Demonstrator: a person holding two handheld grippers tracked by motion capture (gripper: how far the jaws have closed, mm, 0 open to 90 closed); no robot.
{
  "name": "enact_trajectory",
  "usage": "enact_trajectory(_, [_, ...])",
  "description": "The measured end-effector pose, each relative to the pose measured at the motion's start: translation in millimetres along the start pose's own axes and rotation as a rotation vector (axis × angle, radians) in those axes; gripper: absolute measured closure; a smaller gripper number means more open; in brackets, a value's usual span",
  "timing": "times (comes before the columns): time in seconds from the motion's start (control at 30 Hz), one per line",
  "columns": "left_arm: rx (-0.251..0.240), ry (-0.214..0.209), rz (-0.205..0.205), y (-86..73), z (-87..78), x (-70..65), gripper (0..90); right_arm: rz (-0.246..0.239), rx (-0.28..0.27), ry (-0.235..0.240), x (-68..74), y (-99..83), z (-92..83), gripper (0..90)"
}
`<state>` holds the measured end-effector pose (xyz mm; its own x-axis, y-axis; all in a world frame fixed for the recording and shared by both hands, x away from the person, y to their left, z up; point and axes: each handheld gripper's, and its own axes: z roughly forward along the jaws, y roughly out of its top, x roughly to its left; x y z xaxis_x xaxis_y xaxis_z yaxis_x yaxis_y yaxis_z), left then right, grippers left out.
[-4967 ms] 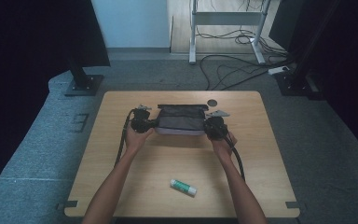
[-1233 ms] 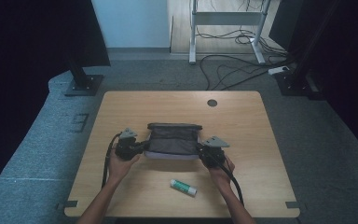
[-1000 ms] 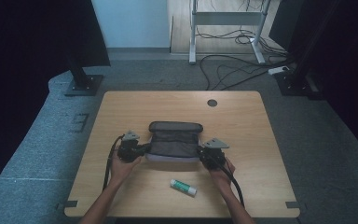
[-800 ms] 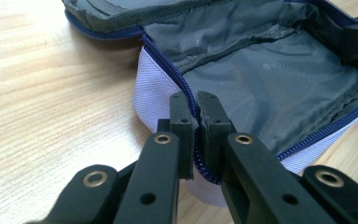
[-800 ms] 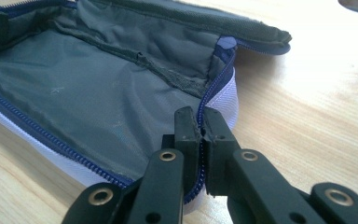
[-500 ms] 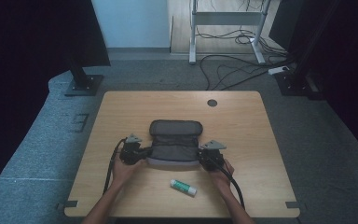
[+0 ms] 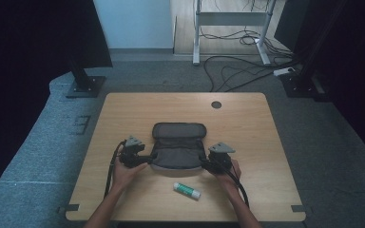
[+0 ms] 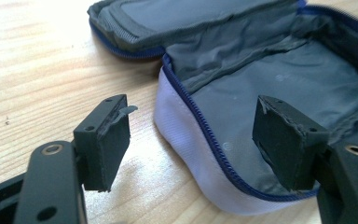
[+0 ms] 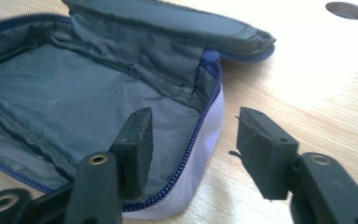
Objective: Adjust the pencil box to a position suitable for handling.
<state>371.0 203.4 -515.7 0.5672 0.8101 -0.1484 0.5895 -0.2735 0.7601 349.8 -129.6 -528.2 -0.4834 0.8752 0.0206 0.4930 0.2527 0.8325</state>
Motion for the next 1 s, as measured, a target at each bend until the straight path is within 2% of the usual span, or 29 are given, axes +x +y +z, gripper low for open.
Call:
enact_trajectory(0.13, [-0.012,-0.026,-0.001,-2.1,-8.3,-1.2,28.6,0.019,-0.049,0.024,-2.8,2.6,-11.7,41.2])
enact_trajectory(0.3, [-0.015,-0.044,-0.021,-7.8,-16.6,0.0,29.2,0.005,-0.069,0.060,-1.6,4.3,-21.2,39.0])
enact_trajectory(0.47, [-0.011,-0.052,-0.023,-15.2,-24.8,0.8,29.7,-0.013,-0.073,0.096,2.4,4.9,-30.8,38.6])
enact_trajectory(0.67, [-0.014,-0.052,-0.005,-21.7,-35.6,1.0,29.6,-0.041,-0.069,0.189,9.2,1.3,-42.1,39.7])
enact_trajectory(0.77, [-0.014,-0.048,0.011,-23.6,-40.7,-2.5,30.3,-0.038,-0.073,0.217,10.6,-1.2,-46.5,40.3])
enact_trajectory(0.87, [-0.013,-0.057,-0.002,-28.3,-44.2,-5.7,30.4,-0.047,-0.069,0.241,12.9,-5.6,-52.1,40.6])
enact_trajectory(1.0, [0.013,-0.051,-0.017,-36.2,-44.3,-5.0,30.5,-0.062,-0.063,0.269,16.5,-13.3,-58.8,41.3])
